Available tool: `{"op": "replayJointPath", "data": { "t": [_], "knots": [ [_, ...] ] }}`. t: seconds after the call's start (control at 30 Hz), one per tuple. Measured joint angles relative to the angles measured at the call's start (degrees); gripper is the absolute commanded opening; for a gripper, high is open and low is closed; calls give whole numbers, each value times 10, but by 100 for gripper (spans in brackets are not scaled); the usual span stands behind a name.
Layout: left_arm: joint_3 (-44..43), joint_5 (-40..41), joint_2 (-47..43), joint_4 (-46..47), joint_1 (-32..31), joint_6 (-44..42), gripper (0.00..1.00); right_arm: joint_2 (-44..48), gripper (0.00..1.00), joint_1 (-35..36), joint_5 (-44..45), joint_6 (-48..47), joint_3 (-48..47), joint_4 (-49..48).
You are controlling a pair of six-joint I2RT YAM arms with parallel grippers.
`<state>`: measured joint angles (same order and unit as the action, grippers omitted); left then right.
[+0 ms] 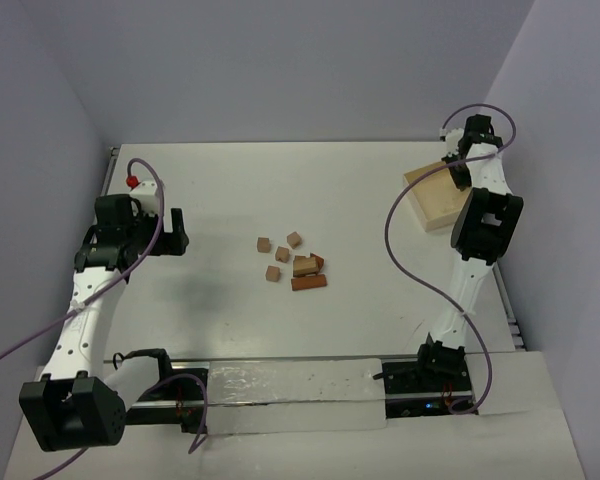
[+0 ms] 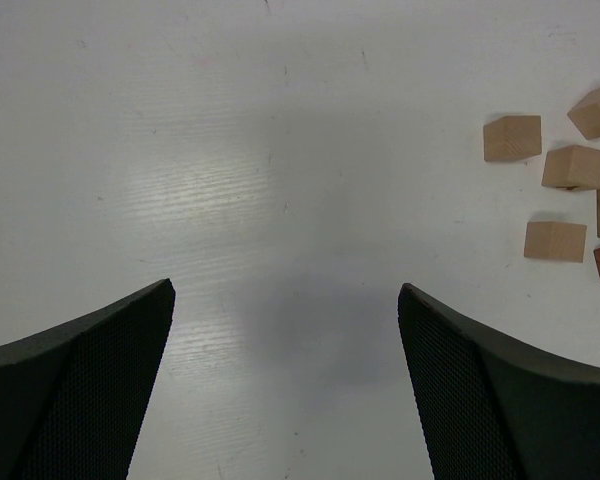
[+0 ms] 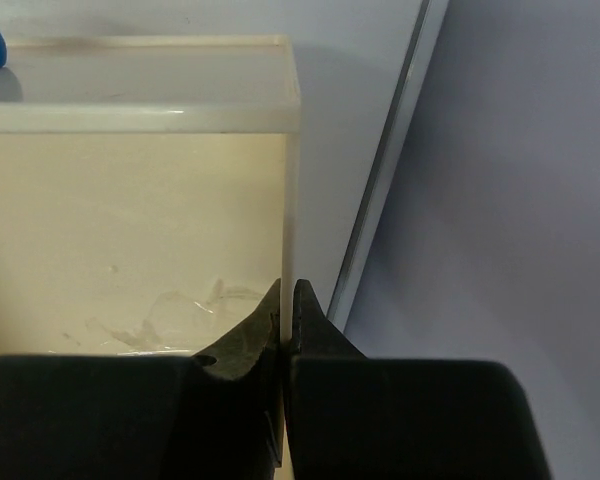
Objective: Build the wood block tower
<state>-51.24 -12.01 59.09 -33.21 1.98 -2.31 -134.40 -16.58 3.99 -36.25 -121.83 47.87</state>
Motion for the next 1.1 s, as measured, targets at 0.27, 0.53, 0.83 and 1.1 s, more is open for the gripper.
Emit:
{"op": "replayJointPath", "data": {
  "t": [0.27, 0.53, 0.83, 1.1],
  "knots": [
    [0, 0, 8, 0, 0, 0, 99, -37, 62, -12, 11, 1, -23, -16],
    [0, 0, 15, 0, 0, 1, 99, -46, 65, -20, 23, 11, -23, -16],
    [0, 0, 15, 0, 0, 2, 99, 108, 65, -1, -9, 14, 41, 15],
    [0, -1, 15, 0, 0, 2, 99, 295, 55, 26, -30, 13, 125, 10]
  ]
}}
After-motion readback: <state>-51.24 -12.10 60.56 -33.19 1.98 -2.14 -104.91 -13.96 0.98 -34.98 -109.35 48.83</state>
